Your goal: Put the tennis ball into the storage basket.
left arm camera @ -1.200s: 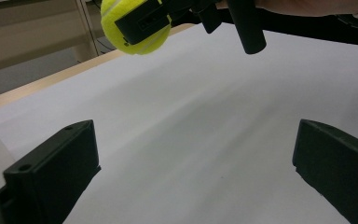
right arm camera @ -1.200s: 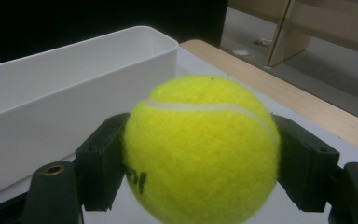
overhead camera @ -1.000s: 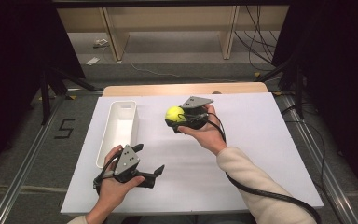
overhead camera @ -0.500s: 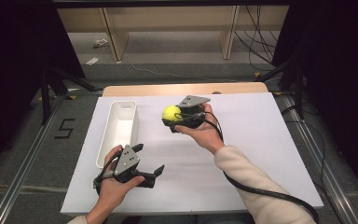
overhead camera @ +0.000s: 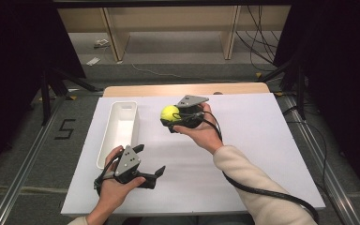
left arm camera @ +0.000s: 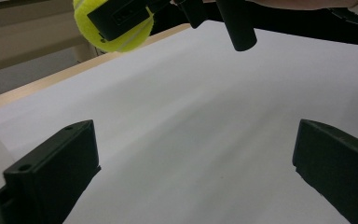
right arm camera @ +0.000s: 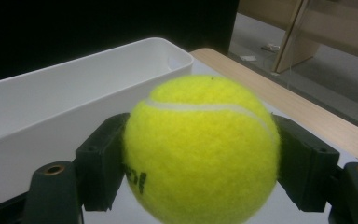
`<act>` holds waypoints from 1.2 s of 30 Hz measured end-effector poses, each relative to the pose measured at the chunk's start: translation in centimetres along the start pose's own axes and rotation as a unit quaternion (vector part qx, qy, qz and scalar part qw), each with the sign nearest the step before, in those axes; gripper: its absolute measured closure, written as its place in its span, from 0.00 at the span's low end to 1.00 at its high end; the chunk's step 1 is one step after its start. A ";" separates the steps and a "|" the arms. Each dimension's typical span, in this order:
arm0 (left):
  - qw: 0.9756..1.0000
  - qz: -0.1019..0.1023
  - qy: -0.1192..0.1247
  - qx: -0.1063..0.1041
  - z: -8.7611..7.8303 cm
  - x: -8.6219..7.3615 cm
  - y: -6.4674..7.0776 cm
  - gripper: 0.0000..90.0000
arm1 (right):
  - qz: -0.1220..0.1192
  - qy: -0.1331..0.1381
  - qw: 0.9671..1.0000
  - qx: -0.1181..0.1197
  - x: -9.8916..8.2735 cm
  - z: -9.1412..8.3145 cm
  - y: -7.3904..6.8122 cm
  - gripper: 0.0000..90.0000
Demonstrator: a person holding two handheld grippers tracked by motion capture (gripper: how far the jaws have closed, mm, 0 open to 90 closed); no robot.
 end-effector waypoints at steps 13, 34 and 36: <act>1.000 -0.004 0.000 -0.002 0.0 0.0 0.1 0.00 | -0.002 0.001 1.000 0.006 0.7 0.5 -0.6 0.29; 1.000 -0.008 -0.002 -0.009 0.0 0.0 0.2 0.00 | -0.009 0.003 1.000 0.016 1.9 1.2 -1.4 0.30; 1.000 -0.007 -0.003 -0.008 0.0 0.0 0.2 0.00 | -0.011 0.003 1.000 0.017 2.0 1.3 -1.5 0.29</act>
Point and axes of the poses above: each handheld gripper's, and its own axes: z roughly forward along the jaws, x roughly out of its top, y roughly to its right, the point moved 1 cm from there along z, roughly forward along the jaws, and after that the axes turned 3 degrees about -y, right-handed, at the moved point
